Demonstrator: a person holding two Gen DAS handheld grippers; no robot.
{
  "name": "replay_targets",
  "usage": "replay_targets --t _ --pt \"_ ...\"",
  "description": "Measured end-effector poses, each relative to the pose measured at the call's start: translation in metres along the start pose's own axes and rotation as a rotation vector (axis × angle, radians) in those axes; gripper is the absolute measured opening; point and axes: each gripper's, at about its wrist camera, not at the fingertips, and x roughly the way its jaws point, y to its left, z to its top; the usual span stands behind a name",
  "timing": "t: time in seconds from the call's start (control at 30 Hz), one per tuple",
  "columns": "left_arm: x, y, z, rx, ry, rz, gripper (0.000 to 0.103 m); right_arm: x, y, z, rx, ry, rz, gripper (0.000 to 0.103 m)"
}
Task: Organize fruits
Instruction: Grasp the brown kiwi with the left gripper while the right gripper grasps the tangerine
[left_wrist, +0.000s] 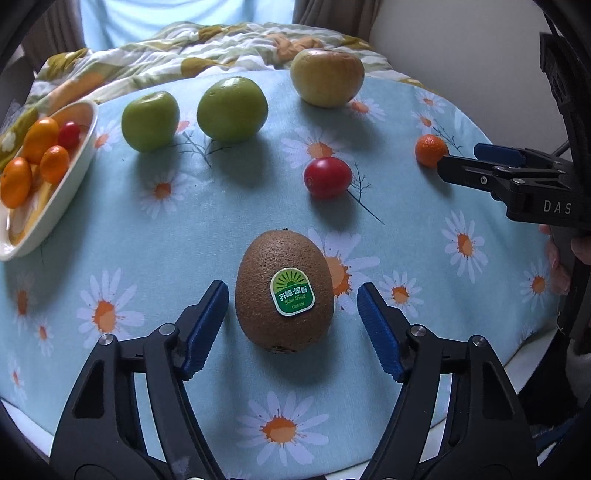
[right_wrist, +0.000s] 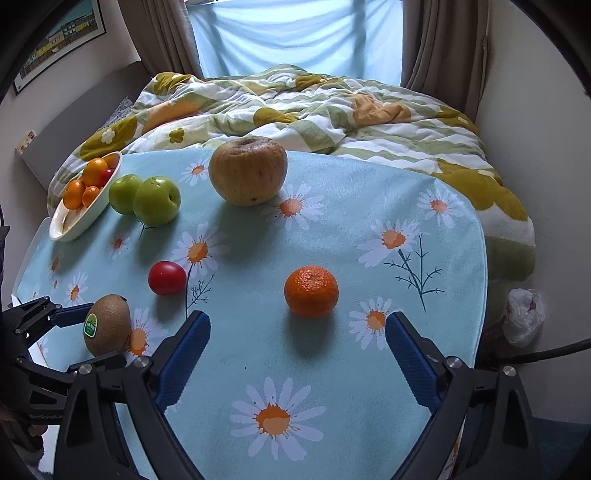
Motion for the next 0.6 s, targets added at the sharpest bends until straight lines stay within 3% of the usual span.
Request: replay_targets --t 0.03,0.2,0.33,0.6 --pt "0.001 -0.001 0.000 0.007 0.004 0.002 0.068 0.002 0.000 0.001 -0.002 0.002 0.003 0.093" --pt "-0.001 -0.001 -0.001 0.025 -0.010 0.040 0.055 0.011 0.003 0.004 -0.013 0.004 0.009 0.087" --pt "-0.002 0.005 -0.001 -0.003 -0.019 0.021 0.053 0.017 0.003 0.005 -0.009 0.010 0.011 0.083" --pt "-0.003 0.006 -0.003 -0.028 -0.033 0.024 0.052 0.029 0.004 0.006 -0.006 0.024 0.017 0.063"
